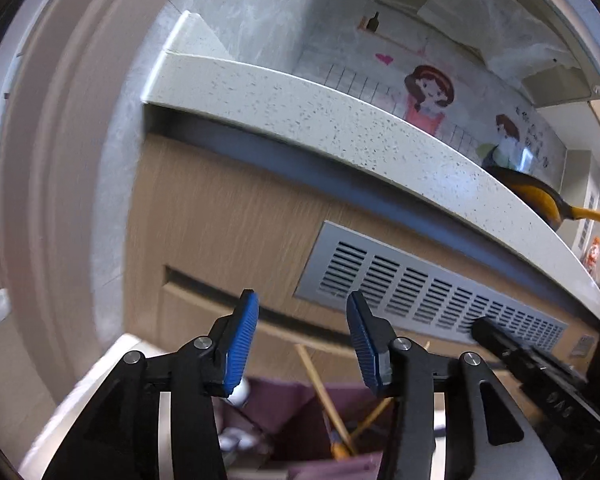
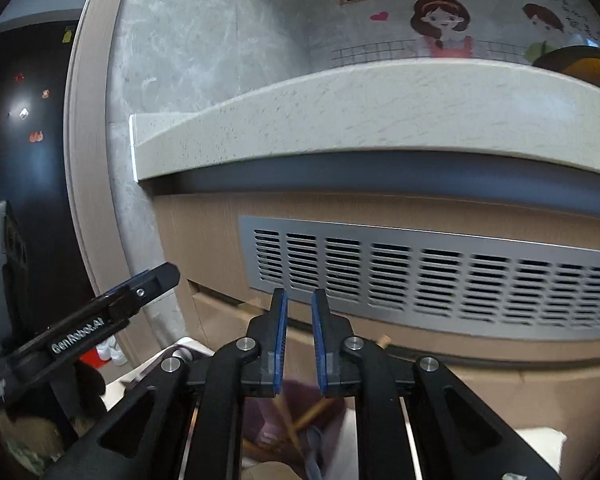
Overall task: Organize utensils
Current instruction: 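Carry the metal spoon and chopstick into the purple caddy and open both tools, then move the right tool to the black-handled spoon while the left tool approaches the black spoon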
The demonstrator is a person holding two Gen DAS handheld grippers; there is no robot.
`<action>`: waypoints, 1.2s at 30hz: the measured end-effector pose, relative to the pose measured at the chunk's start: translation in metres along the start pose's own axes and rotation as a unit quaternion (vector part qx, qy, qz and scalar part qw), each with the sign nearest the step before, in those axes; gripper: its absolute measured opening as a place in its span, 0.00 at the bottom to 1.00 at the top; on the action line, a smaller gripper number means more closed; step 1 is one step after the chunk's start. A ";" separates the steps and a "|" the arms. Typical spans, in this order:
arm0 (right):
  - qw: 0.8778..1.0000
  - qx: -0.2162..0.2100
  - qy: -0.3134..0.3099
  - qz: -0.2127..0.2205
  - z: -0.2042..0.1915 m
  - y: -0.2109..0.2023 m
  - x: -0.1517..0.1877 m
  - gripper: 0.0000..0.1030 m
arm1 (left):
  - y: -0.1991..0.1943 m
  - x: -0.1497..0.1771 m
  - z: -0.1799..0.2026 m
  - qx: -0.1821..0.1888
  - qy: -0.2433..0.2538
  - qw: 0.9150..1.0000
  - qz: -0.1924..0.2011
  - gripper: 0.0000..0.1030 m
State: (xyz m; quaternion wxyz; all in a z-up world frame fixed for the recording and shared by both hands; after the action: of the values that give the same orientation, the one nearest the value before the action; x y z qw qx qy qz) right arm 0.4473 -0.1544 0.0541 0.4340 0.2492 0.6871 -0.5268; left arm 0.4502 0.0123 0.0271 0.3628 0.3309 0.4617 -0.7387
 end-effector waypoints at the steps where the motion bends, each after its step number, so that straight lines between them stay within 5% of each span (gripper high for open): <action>1: 1.000 -0.002 -0.002 -0.001 0.000 -0.009 0.003 0.12 | -0.008 0.003 -0.003 -0.010 0.000 1.000 -0.008 0.46; 4: 1.000 -0.016 -0.009 -0.026 -0.007 -0.025 0.016 0.19 | -0.032 0.018 -0.017 -0.034 -0.010 0.998 -0.043 0.47; 8: 0.992 -0.065 -0.015 -0.110 -0.029 -0.025 0.058 0.22 | -0.056 0.053 -0.046 -0.078 -0.021 0.992 -0.100 0.47; 12: 0.971 -0.108 -0.021 -0.214 -0.060 -0.018 0.122 0.22 | -0.072 0.095 -0.083 -0.134 -0.026 0.980 -0.144 0.48; 16: 0.940 -0.135 -0.071 -0.306 -0.101 -0.020 0.195 0.22 | -0.083 0.139 -0.112 -0.152 -0.040 0.968 -0.197 0.48; 23: 0.902 -0.149 -0.078 -0.398 -0.138 -0.023 0.267 0.22 | -0.106 0.175 -0.138 -0.160 -0.058 0.961 -0.217 0.48; 30: 0.908 -0.126 0.018 -0.400 -0.134 0.018 0.253 0.22 | -0.099 0.177 -0.138 -0.159 -0.060 0.958 -0.231 0.48; 36: 0.925 -0.094 -0.042 -0.364 -0.145 0.031 0.242 0.23 | -0.070 0.176 -0.114 -0.144 -0.031 0.956 -0.255 0.48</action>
State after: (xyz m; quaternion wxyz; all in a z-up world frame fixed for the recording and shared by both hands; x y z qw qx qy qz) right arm 0.3034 -0.0361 -0.1598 0.2621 -0.0829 0.7579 -0.5916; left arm 0.3181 0.0987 -0.1273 0.2197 0.1235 0.6210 -0.7422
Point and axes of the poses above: each gripper's, at about its wrist camera, not at the fingertips, and y roughly the way its jaws point, z to its right, x to its underside, the point moved 10 cm from there along y, roughly the way its jaws point, and after that the axes turned 15 degrees about -z, right-handed, at the moved point
